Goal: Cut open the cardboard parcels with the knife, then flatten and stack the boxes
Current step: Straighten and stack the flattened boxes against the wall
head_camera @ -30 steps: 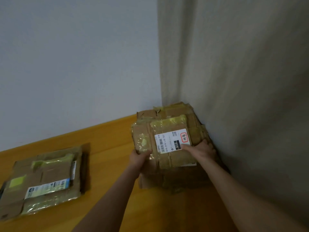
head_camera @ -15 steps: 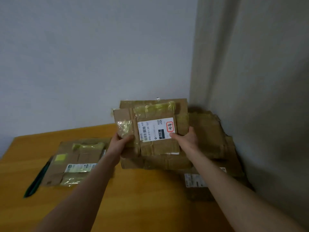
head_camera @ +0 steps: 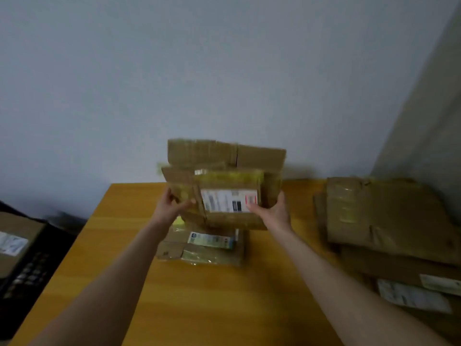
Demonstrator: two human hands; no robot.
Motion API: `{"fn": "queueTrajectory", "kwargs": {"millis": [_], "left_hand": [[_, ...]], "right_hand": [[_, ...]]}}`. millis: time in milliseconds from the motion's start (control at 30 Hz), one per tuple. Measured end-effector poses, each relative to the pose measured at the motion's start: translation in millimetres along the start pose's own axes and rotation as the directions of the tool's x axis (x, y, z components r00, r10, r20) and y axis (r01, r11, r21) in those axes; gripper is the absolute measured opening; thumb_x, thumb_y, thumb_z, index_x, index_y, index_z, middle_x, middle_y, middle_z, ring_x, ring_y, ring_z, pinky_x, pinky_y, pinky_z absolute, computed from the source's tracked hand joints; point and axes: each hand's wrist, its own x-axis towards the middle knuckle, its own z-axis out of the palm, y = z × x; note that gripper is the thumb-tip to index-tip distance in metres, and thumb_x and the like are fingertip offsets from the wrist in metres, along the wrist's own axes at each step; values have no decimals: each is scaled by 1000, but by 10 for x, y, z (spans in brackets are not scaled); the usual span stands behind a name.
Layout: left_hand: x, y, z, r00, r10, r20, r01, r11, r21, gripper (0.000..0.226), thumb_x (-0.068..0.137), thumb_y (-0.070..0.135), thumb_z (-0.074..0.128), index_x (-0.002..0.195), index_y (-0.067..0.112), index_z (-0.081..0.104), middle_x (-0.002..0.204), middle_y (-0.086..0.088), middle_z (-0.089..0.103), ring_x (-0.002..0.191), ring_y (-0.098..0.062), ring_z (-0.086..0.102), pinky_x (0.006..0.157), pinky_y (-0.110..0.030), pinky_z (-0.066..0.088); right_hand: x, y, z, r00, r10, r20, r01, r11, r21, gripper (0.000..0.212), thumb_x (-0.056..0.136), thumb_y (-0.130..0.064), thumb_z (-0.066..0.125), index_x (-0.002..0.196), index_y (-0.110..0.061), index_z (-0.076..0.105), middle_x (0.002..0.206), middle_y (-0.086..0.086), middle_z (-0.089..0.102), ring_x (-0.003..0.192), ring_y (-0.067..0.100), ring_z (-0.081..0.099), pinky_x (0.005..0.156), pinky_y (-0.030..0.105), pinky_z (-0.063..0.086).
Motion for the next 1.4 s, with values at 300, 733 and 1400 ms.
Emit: {"fn": "queueTrajectory", "kwargs": {"millis": [300, 733, 1400], "left_hand": [[378, -593, -316, 993, -46, 105, 29, 987, 156, 56, 75, 22, 82, 122, 13, 53, 114, -2, 63, 105, -22, 61, 88, -39, 54], [575, -1093, -757, 945, -328, -8, 304, 868, 392, 103, 66, 79, 63, 143, 14, 41, 137, -12, 53, 121, -35, 52, 101, -46, 45], [677, -1105, 223, 900, -393, 190, 271, 845, 460, 112, 64, 92, 39, 153, 35, 5, 146, -18, 42, 129, -41, 45, 107, -53, 38]], "right_hand": [[21, 230, 573, 975, 111, -193, -139, 981, -137, 96, 67, -30, 87, 143, -10, 32, 140, 11, 51, 125, 32, 51, 100, 44, 46], [103, 618, 1235, 929, 365, -52, -362, 876, -318, 95, 63, -63, 77, 135, -12, 41, 136, 9, 53, 119, 32, 54, 97, 46, 48], [405, 623, 533, 931, 329, -161, -361, 893, -268, 96, 88, -37, 66, 155, -24, -3, 156, 12, 28, 139, 37, 32, 110, 44, 30]]}}
